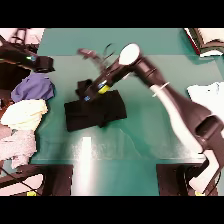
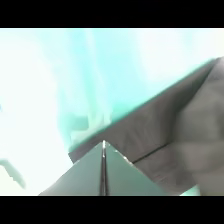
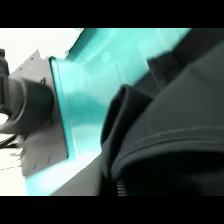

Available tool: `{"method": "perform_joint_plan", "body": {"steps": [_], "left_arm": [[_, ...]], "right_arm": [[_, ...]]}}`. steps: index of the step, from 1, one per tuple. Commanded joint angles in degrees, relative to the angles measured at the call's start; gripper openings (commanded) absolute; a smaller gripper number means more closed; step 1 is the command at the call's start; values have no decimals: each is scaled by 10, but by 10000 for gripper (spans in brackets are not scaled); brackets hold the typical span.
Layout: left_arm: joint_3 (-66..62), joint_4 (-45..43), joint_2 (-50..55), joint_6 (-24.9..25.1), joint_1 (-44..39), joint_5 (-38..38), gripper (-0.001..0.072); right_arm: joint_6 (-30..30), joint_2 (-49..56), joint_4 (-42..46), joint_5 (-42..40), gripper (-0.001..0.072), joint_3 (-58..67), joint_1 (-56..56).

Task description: Fold the shirts.

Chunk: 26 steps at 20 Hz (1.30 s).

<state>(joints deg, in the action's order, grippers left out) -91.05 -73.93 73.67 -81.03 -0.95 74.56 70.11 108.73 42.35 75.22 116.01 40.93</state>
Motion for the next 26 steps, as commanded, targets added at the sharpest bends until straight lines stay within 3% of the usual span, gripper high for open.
{"method": "perform_joint_plan", "body": {"steps": [1, 2, 3, 7, 10, 13, 15, 16, 19, 20, 26], "left_arm": [[0, -6, -35, 3, 23, 13, 24], [0, -5, -34, 3, 23, 16, 24], [0, -5, -34, 4, 23, 20, 24], [0, -8, -34, 7, 23, 39, 24], [2, -6, -34, 7, 23, 43, 24], [8, -4, -34, 6, 23, 43, 23], [8, -2, -33, 6, 23, 42, 23], [8, -1, -33, 6, 23, 39, 24], [8, 7, -33, 6, 23, 30, 24], [8, 10, -33, 6, 23, 25, 24], [8, 17, -33, 7, 23, 24, 24]], "right_arm": [[-64, 42, 9, -174, 453, 1, 90], [-76, 40, 12, -203, 506, 1, 108], [-76, 30, 23, -205, 505, 1, 113], [-16, -36, 152, -74, 501, -18, 59], [9, -98, 177, -26, 501, -116, -32], [21, -146, 176, -34, 502, -249, -136], [20, -158, 159, -54, 539, -319, -197], [20, -154, 136, -62, 701, -345, -227], [18, -124, 35, -73, 699, -393, -285], [17, -108, 12, -72, 667, -393, -289], [-16, -2, -90, -71, 664, -326, -229]]}}
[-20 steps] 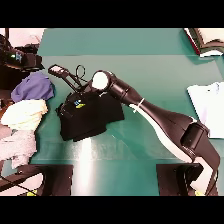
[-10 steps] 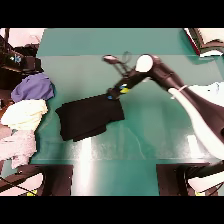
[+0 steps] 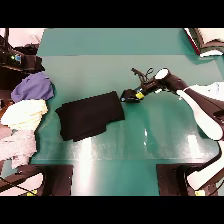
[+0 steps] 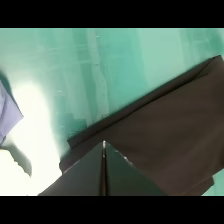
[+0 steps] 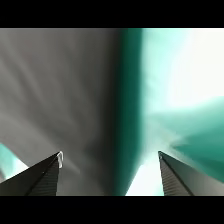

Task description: Fold the shirts.

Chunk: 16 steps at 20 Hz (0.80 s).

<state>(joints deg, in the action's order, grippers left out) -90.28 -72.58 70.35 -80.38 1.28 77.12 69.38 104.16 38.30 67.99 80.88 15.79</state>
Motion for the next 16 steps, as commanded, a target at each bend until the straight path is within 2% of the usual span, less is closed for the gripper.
{"method": "perform_joint_plan", "body": {"steps": [1, 3, 4, 5, 6, 7, 8, 9, 13, 16], "left_arm": [[0, 4, 0, 0, 1, -2, 24], [0, 4, 0, 0, 1, -1, 24], [0, 4, 0, 0, 1, 0, 23], [0, 4, 0, 1, 1, 0, 24], [0, 4, 0, 2, 1, 0, 24], [0, 3, 0, 5, 1, 0, 24], [0, 4, 0, 4, 1, 0, 24], [0, 4, 0, 4, 1, 0, 23], [0, 5, 0, 4, 1, 10, 24], [0, 12, 0, 4, 0, 40, 24]], "right_arm": [[-9, 60, -61, 2, 656, 44, 39], [-9, 86, -75, 3, 543, 76, 72], [-9, 96, -75, 6, 542, 90, 87], [-10, 104, -72, 12, 443, 104, 101], [-18, 108, -73, 12, 313, 114, 112], [-31, 110, -73, 10, 228, 122, 122], [-45, 109, -73, 14, 84, 129, 127], [-53, 109, -71, 24, 18, 141, 129], [-54, 91, -68, 84, 15, 169, 98], [-54, 55, -66, 122, 14, 169, 29]]}}
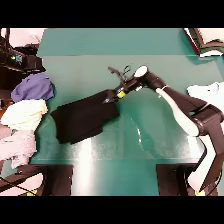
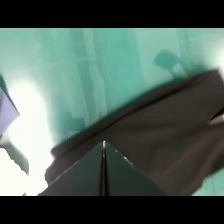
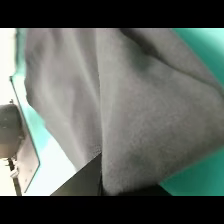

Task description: Fold the shirts.

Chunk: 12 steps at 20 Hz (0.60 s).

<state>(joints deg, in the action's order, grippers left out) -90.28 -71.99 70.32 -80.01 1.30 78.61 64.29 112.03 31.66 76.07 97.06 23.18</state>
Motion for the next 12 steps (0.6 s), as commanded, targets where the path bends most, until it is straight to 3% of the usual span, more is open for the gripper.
{"method": "perform_joint_plan", "body": {"steps": [1, 5, 9, 12], "left_arm": [[0, 6, 0, -1, -2, 38, 24], [0, 7, 0, -9, -24, 53, 23], [0, 7, 0, -28, -74, 13, 23], [0, 8, 0, -43, -111, -18, 23]], "right_arm": [[-3, -37, 1, 48, 14, 7, -74], [14, -102, 47, 40, 14, 7, -215], [77, -160, 167, 23, 14, 7, -370], [99, -190, 185, -12, 14, 7, -491]]}}
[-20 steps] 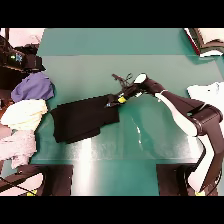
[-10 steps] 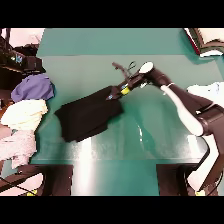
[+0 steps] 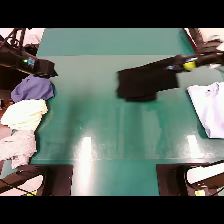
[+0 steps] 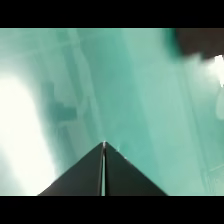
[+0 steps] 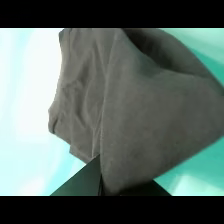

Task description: Fold the shirts.

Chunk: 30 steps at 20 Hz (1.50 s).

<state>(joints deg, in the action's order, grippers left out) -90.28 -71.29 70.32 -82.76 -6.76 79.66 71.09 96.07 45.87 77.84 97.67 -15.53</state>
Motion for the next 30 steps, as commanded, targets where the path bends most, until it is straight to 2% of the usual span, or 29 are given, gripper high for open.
{"method": "perform_joint_plan", "body": {"steps": [1, 4, 6, 10, 14, 22, 30], "left_arm": [[0, 1, 0, -16, -40, -28, 23], [0, 1, 0, -15, -64, -27, 23], [0, 0, 0, -15, -71, -28, 23], [0, -1, 0, -20, -71, -27, 23], [0, -1, 0, -19, -71, -27, 23], [0, -3, 0, -8, -71, -26, 23], [0, -3, 0, 28, -71, -25, 24]], "right_arm": [[42, -38, 43, -44, 14, 1, -138], [76, -52, 42, -82, 14, 1, -231], [76, -54, 36, -87, 14, 1, -268], [75, -62, 36, -90, 14, 1, -283], [76, -117, 44, -111, 14, 1, -287], [149, -214, 214, -26, 14, 1, -289], [204, -220, 343, 173, 20, 1, -287]]}}
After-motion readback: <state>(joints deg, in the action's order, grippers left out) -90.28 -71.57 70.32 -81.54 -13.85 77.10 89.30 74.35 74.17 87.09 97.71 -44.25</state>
